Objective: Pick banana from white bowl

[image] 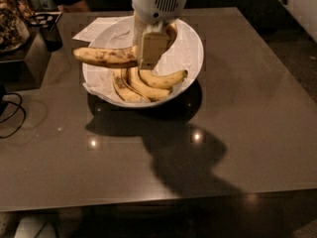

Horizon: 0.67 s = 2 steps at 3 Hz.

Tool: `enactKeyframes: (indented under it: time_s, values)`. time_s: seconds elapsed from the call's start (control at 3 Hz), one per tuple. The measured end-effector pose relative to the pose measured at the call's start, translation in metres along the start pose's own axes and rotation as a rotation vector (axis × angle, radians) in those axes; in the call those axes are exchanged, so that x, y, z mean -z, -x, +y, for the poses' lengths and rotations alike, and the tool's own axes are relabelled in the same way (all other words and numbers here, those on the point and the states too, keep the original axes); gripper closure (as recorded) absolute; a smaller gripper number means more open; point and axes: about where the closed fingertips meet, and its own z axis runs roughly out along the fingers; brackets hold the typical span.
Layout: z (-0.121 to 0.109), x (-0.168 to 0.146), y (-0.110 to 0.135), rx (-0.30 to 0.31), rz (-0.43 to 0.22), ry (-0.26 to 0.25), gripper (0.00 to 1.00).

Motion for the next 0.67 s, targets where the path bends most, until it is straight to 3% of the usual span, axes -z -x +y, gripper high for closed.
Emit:
enactKeyframes:
  time_s: [0.33,0.67]
  values:
    - [0.0302,0.0089,0.0087,-0.022,-0.064,0.02,1.0]
    - [0.0265,0.0093,0.0113,-0.02,-0.071,0.005,1.0]
